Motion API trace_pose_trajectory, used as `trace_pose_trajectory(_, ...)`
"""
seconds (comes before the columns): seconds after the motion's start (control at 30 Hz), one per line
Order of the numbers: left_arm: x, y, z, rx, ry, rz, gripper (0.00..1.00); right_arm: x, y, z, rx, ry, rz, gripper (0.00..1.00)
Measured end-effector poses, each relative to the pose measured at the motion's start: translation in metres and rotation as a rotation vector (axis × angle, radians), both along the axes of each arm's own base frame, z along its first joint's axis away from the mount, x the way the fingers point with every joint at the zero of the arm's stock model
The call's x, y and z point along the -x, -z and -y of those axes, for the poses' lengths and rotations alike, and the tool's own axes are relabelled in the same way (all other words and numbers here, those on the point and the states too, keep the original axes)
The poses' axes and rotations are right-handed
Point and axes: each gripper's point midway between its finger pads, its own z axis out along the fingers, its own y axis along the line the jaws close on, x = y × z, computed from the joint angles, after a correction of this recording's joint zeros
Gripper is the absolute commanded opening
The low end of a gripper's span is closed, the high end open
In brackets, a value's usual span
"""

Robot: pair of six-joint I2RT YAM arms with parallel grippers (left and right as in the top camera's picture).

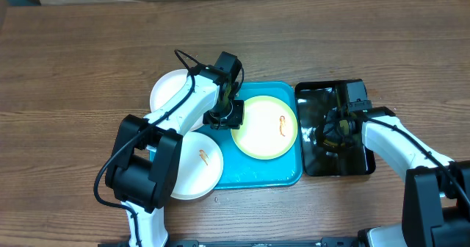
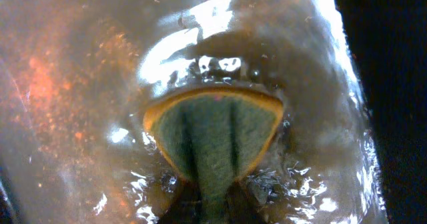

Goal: Clean dirty plates on tray and stack at the side

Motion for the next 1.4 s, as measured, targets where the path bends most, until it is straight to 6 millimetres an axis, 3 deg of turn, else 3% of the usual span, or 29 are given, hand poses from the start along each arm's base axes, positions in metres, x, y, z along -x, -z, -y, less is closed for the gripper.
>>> trace_pose_trajectory(0.63, 0.0, 0.0, 0.0, 0.0, 0.0, 0.0, 0.33, -0.032, -0.016, 0.01, 0.072, 0.004, 0.129, 0.64)
trace_pose_trajectory(0.7, 0.0, 0.0, 0.0, 0.0, 0.0, 0.0, 0.33, -0.032, -0.015, 0.01, 0.074, 0.005, 0.137, 0.54)
trace_pose_trajectory(0.77, 0.0, 0.0, 0.0, 0.0, 0.0, 0.0, 0.33, -0.031, -0.013, 0.011, 0.075, 0.0, 0.138, 0.23)
trace_pose_trajectory(0.8, 0.0, 0.0, 0.0, 0.0, 0.0, 0.0, 0.33, -0.03, -0.012, 0.011, 0.076, 0.001, 0.134, 0.15)
trace_pose_trajectory(0.97, 0.0, 0.0, 0.0, 0.0, 0.0, 0.0, 0.33, -0.029, -0.01, 0.008, 0.059, 0.0, 0.132, 0.14)
trace_pose_trajectory(1.0, 0.0, 0.0, 0.0, 0.001, 0.0, 0.0, 0.33, -0.029, -0.01, 0.008, 0.056, -0.001, 0.132, 0.28)
trace_pose_trajectory(1.03, 0.0, 0.0, 0.0, 0.001, 0.0, 0.0, 0.33, -0.029, -0.01, 0.007, 0.052, -0.002, 0.131, 0.59)
trace_pose_trajectory(1.07, 0.0, 0.0, 0.0, 0.0, 0.0, 0.0, 0.33, -0.029, -0.01, 0.007, 0.049, 0.001, 0.13, 0.75)
trace_pose_trajectory(1.13, 0.0, 0.0, 0.0, 0.0, 0.0, 0.0, 0.33, -0.025, -0.009, 0.006, 0.046, -0.008, 0.114, 0.8)
trace_pose_trajectory(1.17, 0.0, 0.0, 0.0, 0.0, 0.0, 0.0, 0.33, -0.022, -0.008, 0.006, 0.045, -0.009, 0.099, 0.77)
trace_pose_trajectory(1.27, 0.0, 0.0, 0.0, 0.001, 0.0, 0.0, 0.33, -0.015, -0.006, 0.006, 0.048, -0.023, 0.065, 0.48)
trace_pose_trajectory(1.33, 0.0, 0.0, 0.0, 0.0, 0.0, 0.0, 0.33, -0.013, -0.005, 0.006, 0.045, -0.014, 0.054, 0.4)
trace_pose_trajectory(1.4, 0.0, 0.0, 0.0, 0.001, 0.0, 0.0, 0.33, -0.011, -0.004, 0.006, 0.046, -0.021, 0.043, 0.16)
